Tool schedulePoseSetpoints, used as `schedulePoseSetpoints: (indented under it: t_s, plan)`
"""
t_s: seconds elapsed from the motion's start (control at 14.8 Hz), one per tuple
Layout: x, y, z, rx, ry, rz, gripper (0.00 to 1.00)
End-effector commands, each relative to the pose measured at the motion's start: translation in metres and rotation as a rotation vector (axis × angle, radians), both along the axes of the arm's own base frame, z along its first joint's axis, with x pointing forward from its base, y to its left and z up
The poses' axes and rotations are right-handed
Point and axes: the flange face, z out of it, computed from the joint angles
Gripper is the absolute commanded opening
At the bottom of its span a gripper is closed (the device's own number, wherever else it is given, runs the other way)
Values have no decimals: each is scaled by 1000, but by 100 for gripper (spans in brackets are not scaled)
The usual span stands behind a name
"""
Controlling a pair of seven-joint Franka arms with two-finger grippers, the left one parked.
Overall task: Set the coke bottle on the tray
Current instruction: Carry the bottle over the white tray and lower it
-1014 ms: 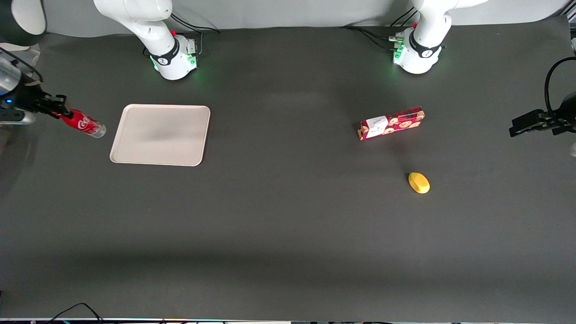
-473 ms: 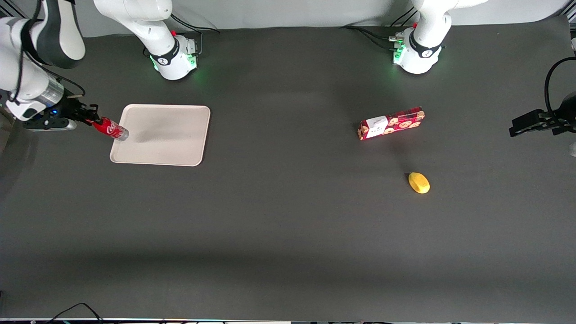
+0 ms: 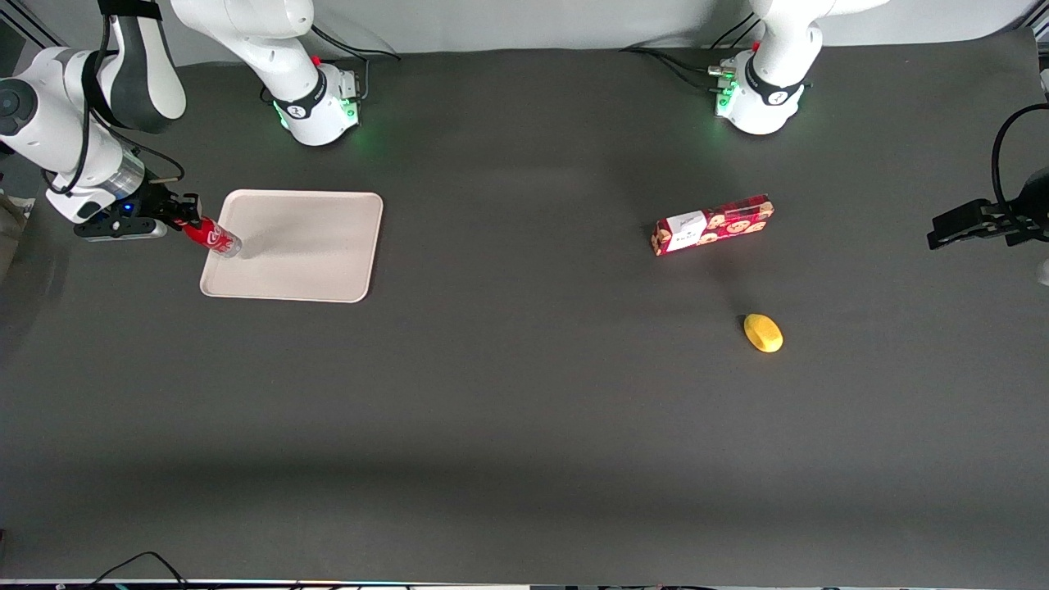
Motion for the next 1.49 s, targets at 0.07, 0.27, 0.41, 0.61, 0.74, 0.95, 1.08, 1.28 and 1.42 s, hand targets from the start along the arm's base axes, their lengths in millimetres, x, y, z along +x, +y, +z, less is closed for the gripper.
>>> schedulePoseSetpoints:
  t_s: [0.07,0.27,0.41,0.61,0.74,0.95,1.08,1.28,1.42]
  plan:
    - [3,-10,-16,-14,6,19,0]
    - [4,-11,-22,-14,5,20,0]
    - [5,-13,-24,-15,1,18,0]
    - [5,-12,-28,-15,4,19,1]
    - [5,-12,-30,-14,8,20,39]
    - [6,-11,-29,-15,7,22,100]
    - [8,-10,-25,-16,2,21,100]
    - [26,-10,-1,-30,-44,8,100]
    - [48,-10,32,-46,-69,22,100]
